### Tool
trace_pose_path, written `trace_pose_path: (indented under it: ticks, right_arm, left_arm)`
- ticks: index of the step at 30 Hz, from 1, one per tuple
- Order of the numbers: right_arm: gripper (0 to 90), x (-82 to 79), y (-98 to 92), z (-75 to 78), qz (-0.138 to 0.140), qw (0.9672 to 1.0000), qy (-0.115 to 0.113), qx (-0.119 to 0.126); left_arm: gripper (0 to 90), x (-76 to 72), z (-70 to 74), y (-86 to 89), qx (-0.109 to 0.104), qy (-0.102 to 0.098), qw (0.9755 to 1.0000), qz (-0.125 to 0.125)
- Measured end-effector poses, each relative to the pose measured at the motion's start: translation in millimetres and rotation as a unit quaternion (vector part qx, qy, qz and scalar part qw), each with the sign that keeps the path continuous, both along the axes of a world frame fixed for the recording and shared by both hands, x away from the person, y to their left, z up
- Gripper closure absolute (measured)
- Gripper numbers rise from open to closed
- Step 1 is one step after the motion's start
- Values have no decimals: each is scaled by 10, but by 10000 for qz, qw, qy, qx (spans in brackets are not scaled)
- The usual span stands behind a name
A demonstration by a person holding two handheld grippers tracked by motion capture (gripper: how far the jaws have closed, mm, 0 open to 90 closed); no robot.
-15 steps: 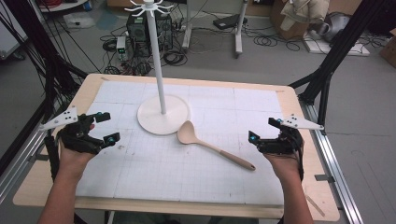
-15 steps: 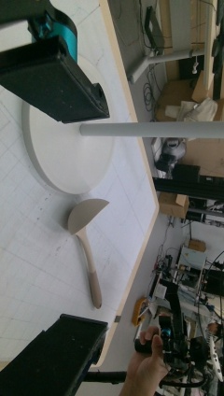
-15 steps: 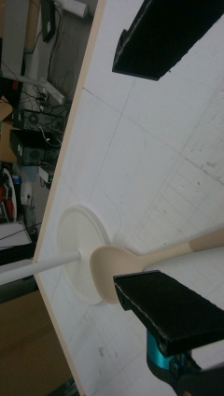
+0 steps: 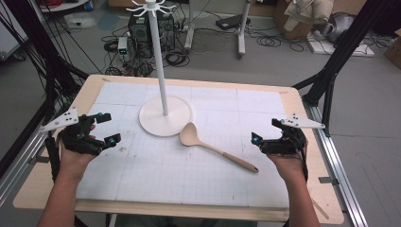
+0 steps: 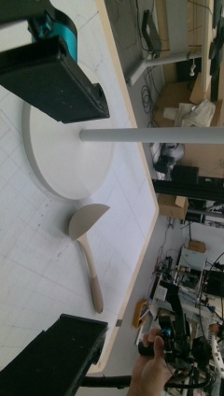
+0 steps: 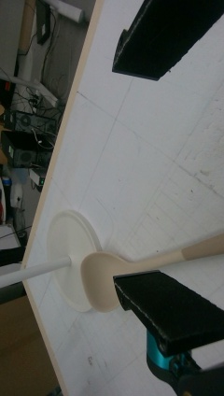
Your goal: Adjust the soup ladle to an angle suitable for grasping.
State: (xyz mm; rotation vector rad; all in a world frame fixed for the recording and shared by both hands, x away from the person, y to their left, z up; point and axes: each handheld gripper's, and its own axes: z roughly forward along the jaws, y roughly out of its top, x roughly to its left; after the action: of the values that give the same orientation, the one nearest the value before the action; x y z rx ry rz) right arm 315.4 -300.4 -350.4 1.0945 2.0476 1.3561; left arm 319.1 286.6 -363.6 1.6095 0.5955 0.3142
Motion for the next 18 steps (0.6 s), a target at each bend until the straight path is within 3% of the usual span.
trace_pose_path:
  ticks: [10,18]
  right_arm:
    - [1,144,238,26,210,9988,167,-402]
    - [1,292,465,-60,530,9938,525,-822]
  left_arm:
    - [17,-30,9,0,-34,-10,10000,-32]
    - [17,-57,6,-3,-63,-4,10000,-67]
